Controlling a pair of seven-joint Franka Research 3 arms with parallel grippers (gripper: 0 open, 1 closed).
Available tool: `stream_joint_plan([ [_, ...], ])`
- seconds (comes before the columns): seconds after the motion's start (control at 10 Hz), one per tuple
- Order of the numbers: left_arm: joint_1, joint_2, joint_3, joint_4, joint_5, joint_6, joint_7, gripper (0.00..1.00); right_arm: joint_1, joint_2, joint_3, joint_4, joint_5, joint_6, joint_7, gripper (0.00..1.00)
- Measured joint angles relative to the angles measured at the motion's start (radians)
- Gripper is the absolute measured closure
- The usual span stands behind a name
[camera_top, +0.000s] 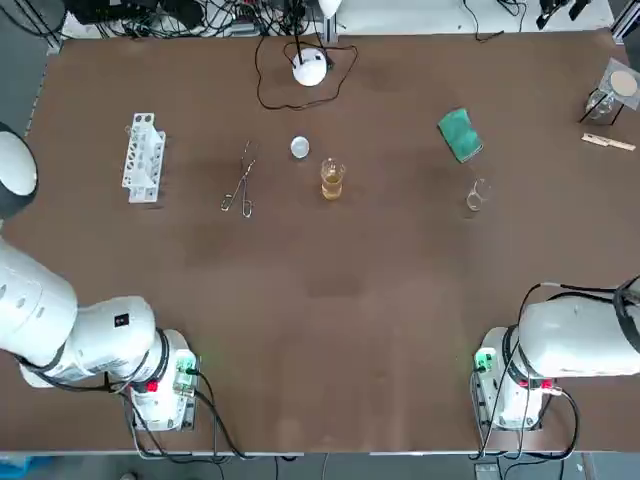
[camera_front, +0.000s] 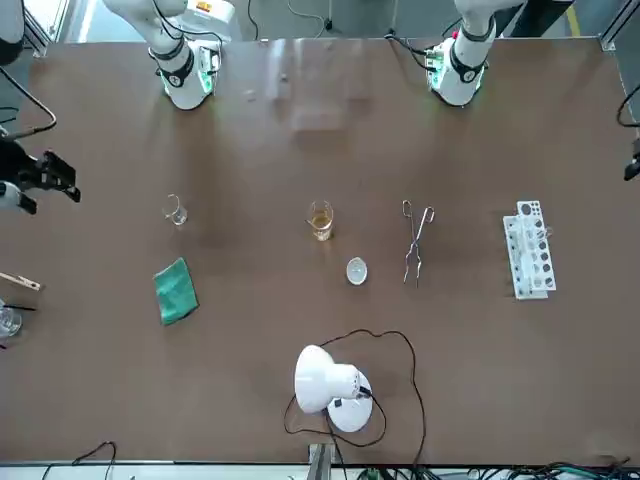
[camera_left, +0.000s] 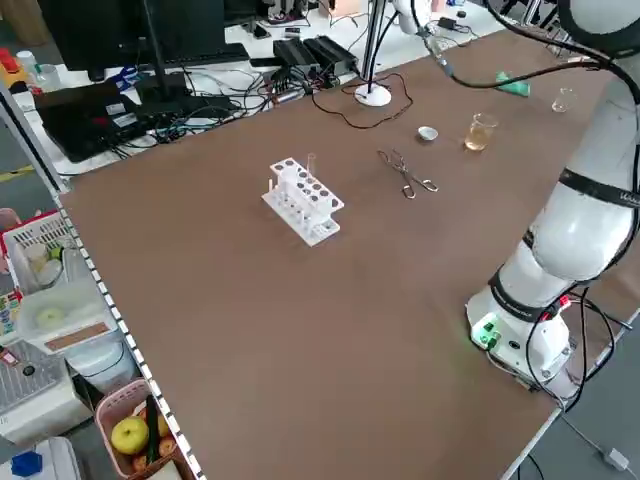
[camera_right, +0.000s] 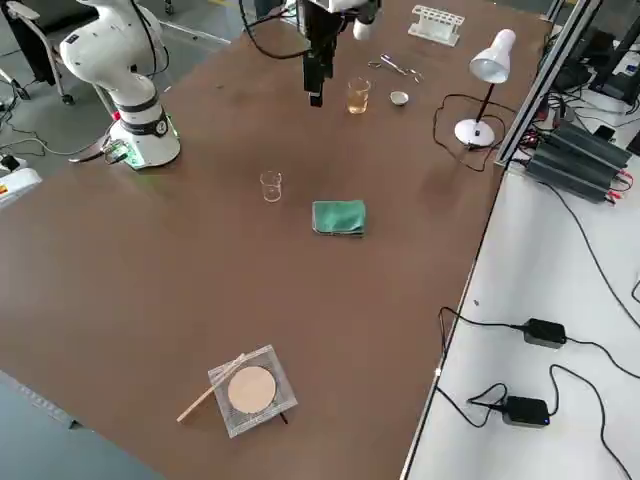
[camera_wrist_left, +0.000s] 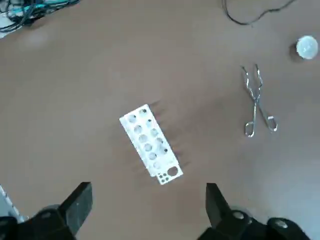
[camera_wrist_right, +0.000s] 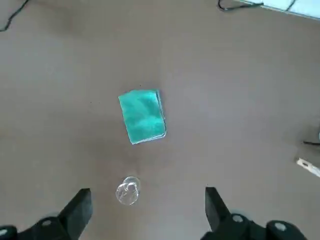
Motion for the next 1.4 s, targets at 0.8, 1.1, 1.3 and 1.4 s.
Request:
stream_joint_plan([
  [0.8,0.379,0.204,0.004,-0.02,-0.526,-0.068,0.846,0.0,-0.317,0.111,-0.007,-0.263,0.502,0.156,-1.079,0.0],
  [1.1,0.467,0.388,0.003,-0.033,-0.662,-0.113,1.115,0.0,-0.431,0.288,-0.009,-0.31,0.678,0.156,-1.501,0.0],
  [1.3,0.48,0.483,-0.003,-0.033,-0.726,-0.164,1.285,0.0,-0.453,0.368,-0.008,-0.313,0.716,0.149,-1.649,0.0],
  [1.4,0.478,0.515,-0.008,-0.037,-0.751,-0.193,1.369,0.0,-0.461,0.389,-0.008,-0.316,0.725,0.135,-1.71,0.0],
])
